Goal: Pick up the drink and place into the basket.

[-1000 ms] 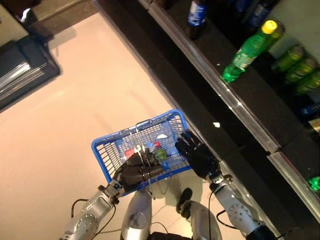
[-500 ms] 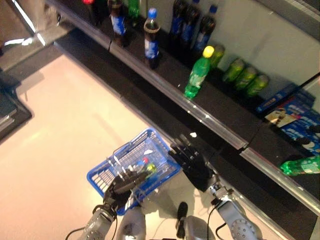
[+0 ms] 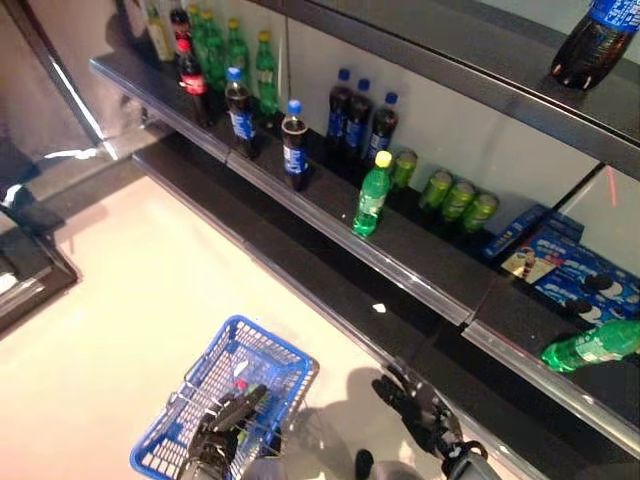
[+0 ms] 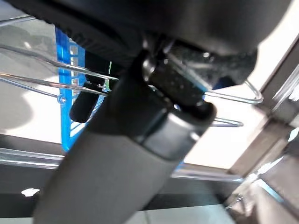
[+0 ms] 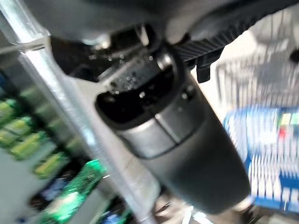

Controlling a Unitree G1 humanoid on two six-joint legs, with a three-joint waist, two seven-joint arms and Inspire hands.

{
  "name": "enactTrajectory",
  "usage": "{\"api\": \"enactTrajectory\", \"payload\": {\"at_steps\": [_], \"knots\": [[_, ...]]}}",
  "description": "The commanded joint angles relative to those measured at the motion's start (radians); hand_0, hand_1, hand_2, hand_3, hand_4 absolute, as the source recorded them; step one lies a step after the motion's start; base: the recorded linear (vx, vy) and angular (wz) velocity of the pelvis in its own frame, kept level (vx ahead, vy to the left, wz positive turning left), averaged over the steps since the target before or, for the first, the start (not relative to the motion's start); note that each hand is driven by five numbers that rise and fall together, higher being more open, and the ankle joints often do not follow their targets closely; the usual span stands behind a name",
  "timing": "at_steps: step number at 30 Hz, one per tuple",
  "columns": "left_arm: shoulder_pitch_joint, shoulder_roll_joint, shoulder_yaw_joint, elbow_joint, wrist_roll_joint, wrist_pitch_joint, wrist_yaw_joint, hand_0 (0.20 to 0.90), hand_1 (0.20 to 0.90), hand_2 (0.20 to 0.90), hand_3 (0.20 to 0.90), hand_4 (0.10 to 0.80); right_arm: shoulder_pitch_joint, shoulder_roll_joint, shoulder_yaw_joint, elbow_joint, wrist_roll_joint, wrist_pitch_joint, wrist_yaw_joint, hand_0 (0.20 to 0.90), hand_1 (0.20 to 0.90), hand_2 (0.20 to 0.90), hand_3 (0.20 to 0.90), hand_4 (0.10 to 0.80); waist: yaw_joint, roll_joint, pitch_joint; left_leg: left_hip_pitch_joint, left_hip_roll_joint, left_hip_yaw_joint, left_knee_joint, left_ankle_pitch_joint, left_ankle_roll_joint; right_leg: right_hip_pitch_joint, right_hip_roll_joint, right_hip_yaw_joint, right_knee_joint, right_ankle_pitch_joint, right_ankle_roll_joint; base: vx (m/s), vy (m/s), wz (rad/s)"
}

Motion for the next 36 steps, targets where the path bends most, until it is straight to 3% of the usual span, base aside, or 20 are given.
{"api": "enactTrajectory", "payload": {"at_steps": [1, 4, 7, 9, 11, 14, 17, 19, 21, 22, 23, 24, 26, 27, 28, 30, 32, 33, 35, 36], "knots": [[-0.086, 0.046, 0.026, -0.124, -0.010, -0.148, -0.042, 0.300, 0.300, 0.300, 0.200, 0.100, -0.020, -0.003, -0.017, -0.056, -0.052, 0.003, -0.066, 0.900, 0.900, 0.900, 0.900, 0.800, 0.020, -0.025, -0.032, -0.026, -0.057, 0.114, 0.151, -0.106, 0.039, -0.094, 0.038, -0.008, 0.020, 0.086, -0.028, -0.037, 0.035, 0.56], [-0.117, 0.035, 0.007, -0.111, -0.001, -0.128, -0.016, 0.300, 0.300, 0.300, 0.200, 0.100, -0.020, -0.004, -0.028, -0.016, -0.055, 0.002, -0.144, 0.900, 0.900, 0.900, 0.900, 0.800, 0.004, -0.028, -0.014, -0.059, -0.003, 0.201, 0.188, -0.087, 0.010, -0.093, 0.022, -0.073, 0.045, 0.074, -0.035, 0.021, 0.129, 1.28], [-0.119, 0.017, 0.004, -0.073, 0.005, -0.155, 0.005, 0.300, 0.300, 0.300, 0.200, 0.100, -0.032, -0.003, -0.045, 0.065, -0.056, 0.013, -0.180, 0.900, 0.900, 0.900, 0.900, 0.800, 0.009, -0.027, -0.003, -0.056, 0.036, 0.161, 0.144, -0.050, -0.003, -0.092, 0.008, -0.071, 0.063, 0.063, -0.032, 0.122, 0.264, 0.87], [-0.119, -0.001, 0.024, -0.023, 0.005, -0.168, 0.002, 0.300, 0.300, 0.300, 0.200, 0.100, -0.046, 0.005, -0.070, 0.159, -0.094, 0.011, -0.183, 0.900, 0.900, 0.900, 0.900, 0.800, 0.007, -0.025, -0.007, -0.047, 0.060, 0.178, 0.144, -0.056, -0.003, -0.093, -0.015, -0.069, 0.077, 0.053, -0.025, 0.252, 0.435, -0.03], [-0.126, -0.001, 0.024, -0.009, 0.005, -0.153, 0.008, 0.300, 0.300, 0.300, 0.200, 0.100, -0.054, 0.014, -0.080, 0.209, -0.105, 0.011, -0.208, 0.900, 0.900, 0.900, 0.900, 0.800, 0.005, -0.020, -0.011, -0.036, 0.064, 0.196, 0.147, -0.067, -0.004, -0.100, -0.033, -0.077, 0.096, 0.045, -0.018, 0.234, 0.410, 0.26], [-0.153, 0.009, 0.017, 0.029, 0.038, -0.134, 0.001, 0.300, 0.300, 0.300, 0.200, 0.100, -0.084, 0.051, -0.093, 0.299, -0.081, -0.015, -0.251, 0.900, 0.900, 0.900, 0.900, 0.800, 0.016, -0.023, 0.006, -0.057, 0.009, 0.190, 0.246, -0.136, 0.031, -0.116, -0.092, -0.057, 0.180, 0.045, 0.020, 0.242, 0.402, 0.38], [-0.154, 0.026, -0.011, 0.051, 0.113, -0.134, 0.006, 0.300, 0.300, 0.300, 0.200, 0.100, -0.096, 0.090, -0.106, 0.338, -0.059, -0.017, -0.303, 0.900, 0.900, 0.900, 0.900, 0.800, 0.014, -0.008, 0.013, -0.020, -0.042, 0.210, 0.224, -0.161, 0.090, -0.172, -0.131, -0.046, 0.376, 0.103, 0.060, 0.264, 0.449, 0.09], [-0.142, 0.040, -0.020, 0.050, 0.113, -0.123, -0.007, 0.300, 0.300, 0.300, 0.200, 0.100, -0.092, 0.096, -0.108, 0.340, -0.061, -0.023, -0.328, 0.900, 0.900, 0.900, 0.900, 0.800, 0.009, 0.008, 0.013, 0.000, -0.058, 0.217, 0.206, -0.165, 0.106, -0.206, -0.116, -0.040, 0.472, 0.115, 0.060, 0.260, 0.360, -0.10], [-0.123, 0.065, -0.044, 0.068, 0.126, -0.130, -0.032, 0.300, 0.300, 0.300, 0.200, 0.100, -0.083, 0.096, -0.122, 0.363, -0.064, -0.035, -0.333, 0.900, 0.900, 0.900, 0.900, 0.800, -0.022, 0.008, 0.009, 0.022, -0.095, 0.201, 0.180, -0.172, 0.113, -0.228, 0.013, -0.009, 0.463, 0.095, 0.040, 0.299, 0.243, -0.01], [-0.122, 0.068, -0.047, 0.072, 0.126, -0.131, -0.036, 0.300, 0.300, 0.300, 0.200, 0.100, -0.082, 0.096, -0.124, 0.367, -0.059, -0.036, -0.334, 0.900, 0.900, 0.900, 0.900, 0.800, -0.026, 0.006, 0.006, 0.021, -0.100, 0.197, 0.179, -0.172, 0.113, -0.227, 0.030, -0.007, 0.450, 0.092, 0.036, 0.355, 0.156, 0.29], [-0.120, 0.073, -0.057, 0.094, 0.116, -0.133, -0.052, 0.300, 0.300, 0.300, 0.200, 0.100, -0.076, 0.091, -0.135, 0.414, -0.041, -0.054, -0.306, 0.900, 0.900, 0.900, 0.900, 0.800, -0.034, -0.010, -0.004, 0.024, -0.132, 0.183, 0.180, -0.182, 0.113, -0.213, 0.077, -0.006, 0.349, 0.091, 0.014, 0.457, 0.154, 0.35], [-0.130, 0.069, -0.057, 0.108, 0.113, -0.129, -0.054, 0.300, 0.300, 0.300, 0.200, 0.100, -0.088, 0.083, -0.143, 0.464, -0.064, -0.071, -0.274, 0.900, 0.900, 0.900, 0.900, 0.800, -0.034, -0.021, -0.003, 0.026, -0.148, 0.185, 0.190, -0.194, 0.112, -0.192, 0.079, -0.023, 0.229, 0.087, -0.004, 0.412, 0.130, 0.41], [-0.140, 0.059, -0.061, 0.126, 0.110, -0.134, -0.060, 0.300, 0.300, 0.300, 0.200, 0.100, -0.104, 0.072, -0.144, 0.494, -0.073, -0.089, -0.247, 0.900, 0.900, 0.900, 0.900, 0.800, -0.037, -0.027, 0.002, 0.028, -0.163, 0.182, 0.192, -0.206, 0.111, -0.203, 0.085, -0.017, 0.136, 0.109, -0.007, 0.277, 0.041, 0.23], [-0.144, 0.054, -0.063, 0.141, 0.103, -0.136, -0.069, 0.300, 0.300, 0.300, 0.200, 0.100, -0.111, 0.068, -0.144, 0.509, -0.071, -0.097, -0.235, 0.900, 0.900, 0.900, 0.900, 0.800, -0.043, -0.037, 0.003, 0.030, -0.180, 0.175, 0.191, -0.214, 0.111, -0.228, 0.086, -0.003, 0.071, 0.150, -0.001, 0.476, 0.030, 0.29], [-0.145, 0.044, -0.066, 0.168, 0.094, -0.143, -0.095, 0.300, 0.300, 0.300, 0.200, 0.100, -0.115, 0.067, -0.144, 0.522, -0.055, -0.109, -0.224, 0.900, 0.900, 0.900, 0.900, 0.800, -0.058, -0.048, 0.008, 0.050, -0.203, 0.157, 0.195, -0.239, 0.112, -0.270, 0.082, 0.008, -0.021, 0.240, 0.021, 0.444, 0.015, 0.46], [-0.144, 0.039, -0.067, 0.200, 0.100, -0.153, -0.123, 0.300, 0.300, 0.300, 0.200, 0.100, -0.118, 0.072, -0.149, 0.531, -0.044, -0.117, -0.220, 0.900, 0.900, 0.900, 0.900, 0.800, -0.080, -0.053, 0.017, 0.096, -0.215, 0.143, 0.205, -0.292, 0.117, -0.363, 0.062, -0.025, -0.061, 0.327, 0.048, 0.590, -0.003, 0.55], [-0.144, 0.029, -0.062, 0.223, 0.108, -0.152, -0.144, 0.300, 0.300, 0.300, 0.200, 0.100, -0.116, 0.073, -0.161, 0.534, -0.033, -0.103, -0.229, 0.900, 0.900, 0.900, 0.900, 0.800, -0.101, -0.055, 0.017, 0.156, -0.224, 0.122, 0.242, -0.364, 0.126, -0.428, 0.057, -0.049, -0.056, 0.359, 0.055, 0.658, 0.009, 0.29], [-0.149, 0.023, -0.064, 0.233, 0.104, -0.150, -0.152, 0.300, 0.300, 0.300, 0.200, 0.100, -0.114, 0.072, -0.171, 0.545, -0.026, -0.101, -0.222, 0.900, 0.900, 0.900, 0.900, 0.800, -0.109, -0.053, 0.009, 0.176, -0.227, 0.120, 0.270, -0.400, 0.130, -0.423, 0.058, -0.056, -0.032, 0.342, 0.041, 0.464, 0.012, -0.04], [-0.150, 0.021, -0.065, 0.235, 0.103, -0.150, -0.153, 0.300, 0.300, 0.300, 0.200, 0.100, -0.114, 0.072, -0.173, 0.549, -0.025, -0.102, -0.220, 0.900, 0.900, 0.900, 0.900, 0.800, -0.111, -0.052, 0.007, 0.180, -0.227, 0.120, 0.277, -0.404, 0.130, -0.418, 0.059, -0.058, -0.030, 0.338, 0.037, 0.387, -0.010, 0.14], [-0.157, -0.001, -0.081, 0.248, 0.098, -0.150, -0.131, 0.300, 0.300, 0.300, 0.200, 0.100, -0.102, 0.074, -0.181, 0.576, -0.018, -0.094, -0.220, 0.900, 0.900, 0.900, 0.900, 0.800, -0.135, -0.040, -0.032, 0.207, -0.206, 0.097, 0.399, -0.310, 0.086, -0.384, 0.100, -0.030, 0.013, 0.296, -0.010, 0.527, -0.027, 0.35]]}}
